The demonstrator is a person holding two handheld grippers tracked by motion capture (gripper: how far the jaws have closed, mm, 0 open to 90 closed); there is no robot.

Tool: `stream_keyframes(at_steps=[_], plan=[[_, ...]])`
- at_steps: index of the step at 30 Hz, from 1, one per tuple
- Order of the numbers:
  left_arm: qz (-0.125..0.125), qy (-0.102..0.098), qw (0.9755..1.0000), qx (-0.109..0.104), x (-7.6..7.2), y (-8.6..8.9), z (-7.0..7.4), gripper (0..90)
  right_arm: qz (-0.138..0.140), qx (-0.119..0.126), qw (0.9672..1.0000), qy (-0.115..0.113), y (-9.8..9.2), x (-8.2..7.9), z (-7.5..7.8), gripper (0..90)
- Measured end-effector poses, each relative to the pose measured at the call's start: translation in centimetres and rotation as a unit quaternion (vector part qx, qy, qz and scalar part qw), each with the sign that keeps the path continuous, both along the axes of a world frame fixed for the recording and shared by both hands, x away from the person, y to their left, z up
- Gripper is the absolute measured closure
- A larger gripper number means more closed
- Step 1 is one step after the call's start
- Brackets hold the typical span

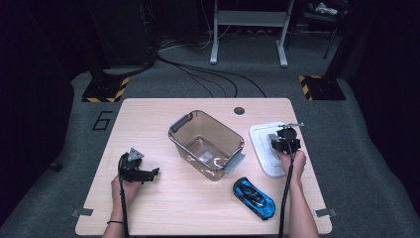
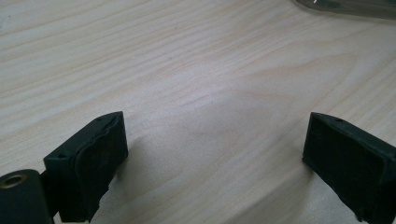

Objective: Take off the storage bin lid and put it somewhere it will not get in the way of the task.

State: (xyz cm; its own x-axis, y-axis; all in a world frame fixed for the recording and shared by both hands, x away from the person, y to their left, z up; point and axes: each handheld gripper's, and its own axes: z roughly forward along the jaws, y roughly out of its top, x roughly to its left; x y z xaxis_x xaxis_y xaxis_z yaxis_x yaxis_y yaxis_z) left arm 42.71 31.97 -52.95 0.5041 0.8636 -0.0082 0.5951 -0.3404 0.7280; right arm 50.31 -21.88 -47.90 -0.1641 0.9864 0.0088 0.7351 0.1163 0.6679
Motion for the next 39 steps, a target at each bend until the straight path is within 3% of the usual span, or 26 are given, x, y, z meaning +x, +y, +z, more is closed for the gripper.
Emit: stream_keyframes(at_steps=[9, 18, 26, 32, 38, 39], plan=[[0.0, 0.0, 1.0, 0.0, 0.0, 0.0, 0.0, 6.2, 0.0, -0.008, 1.0, 0.002, 0.0, 0.1, 0.1, 64.5], [0.0, 0.0, 1.0, 0.001, 0.0, 0.0, 0.0, 6.2, 0.022, -0.022, 0.9994, -0.012, 0.6, -0.6, 1.3, 25.5], [-0.001, 0.0, 1.0, 0.0, 0.0, 0.0, 0.0, 6.3, 0.081, -0.017, 0.9965, -0.014, 1.2, -2.0, 2.6, 6.7], [-0.001, -0.001, 1.0, 0.002, 0.0, 0.0, 0.0, 6.4, 0.112, -0.012, 0.9935, -0.013, 1.8, -3.2, 2.9, 0.1], [0.0, -0.001, 1.0, 0.003, 0.0, 0.0, 0.0, 6.5, 0.133, -0.008, 0.9909, -0.014, 2.5, -4.5, 3.1, 0.0], [0.0, -0.001, 1.0, 0.003, 0.0, 0.0, 0.0, 6.5, 0.145, -0.011, 0.9892, -0.017, 2.9, -5.0, 3.1, 0.0]])
